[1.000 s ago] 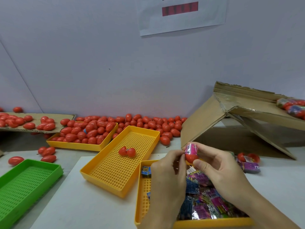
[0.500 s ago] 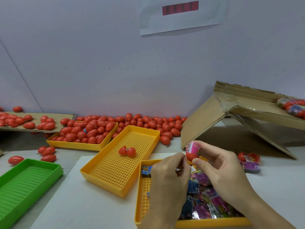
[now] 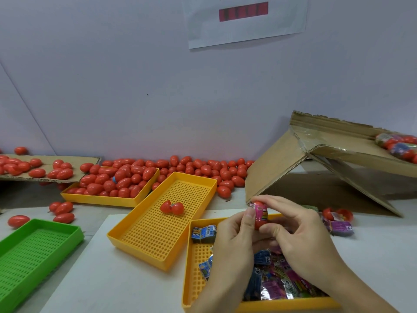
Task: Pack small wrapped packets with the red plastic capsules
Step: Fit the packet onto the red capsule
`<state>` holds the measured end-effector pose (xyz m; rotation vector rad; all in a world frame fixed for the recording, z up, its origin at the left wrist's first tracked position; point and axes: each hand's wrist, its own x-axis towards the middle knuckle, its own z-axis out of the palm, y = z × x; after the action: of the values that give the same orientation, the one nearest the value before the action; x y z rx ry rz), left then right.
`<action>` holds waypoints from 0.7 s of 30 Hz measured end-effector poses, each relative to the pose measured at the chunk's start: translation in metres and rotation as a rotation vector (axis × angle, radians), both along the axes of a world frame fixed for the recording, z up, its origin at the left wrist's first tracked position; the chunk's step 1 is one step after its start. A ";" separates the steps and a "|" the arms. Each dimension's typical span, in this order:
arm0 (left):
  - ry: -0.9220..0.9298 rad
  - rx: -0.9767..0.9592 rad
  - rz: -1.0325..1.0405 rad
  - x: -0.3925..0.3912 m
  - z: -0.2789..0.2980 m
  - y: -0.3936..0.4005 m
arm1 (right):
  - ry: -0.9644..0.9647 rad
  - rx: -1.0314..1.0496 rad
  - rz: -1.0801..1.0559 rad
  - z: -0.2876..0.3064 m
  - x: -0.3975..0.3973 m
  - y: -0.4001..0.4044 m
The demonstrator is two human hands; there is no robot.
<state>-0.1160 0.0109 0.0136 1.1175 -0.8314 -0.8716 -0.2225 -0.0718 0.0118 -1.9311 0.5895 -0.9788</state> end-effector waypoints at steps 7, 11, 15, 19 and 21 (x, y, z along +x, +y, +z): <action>0.084 -0.011 0.019 -0.002 -0.001 -0.001 | -0.077 -0.043 -0.053 0.000 0.002 0.005; 0.180 0.010 -0.026 0.004 0.003 -0.001 | -0.020 -0.005 0.103 0.003 -0.001 0.001; 0.031 0.009 -0.148 0.008 0.006 0.001 | 0.003 -0.089 0.161 0.006 -0.003 0.003; -0.001 0.077 -0.255 0.016 0.007 0.004 | 0.084 -0.148 0.175 0.009 -0.007 -0.001; 0.028 0.090 -0.351 0.024 0.006 0.006 | 0.136 -0.146 0.215 0.012 -0.009 -0.002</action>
<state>-0.0919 0.0173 0.0198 1.0500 -0.9896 -1.2233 -0.2318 -0.0741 0.0236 -2.1525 0.3844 -0.7767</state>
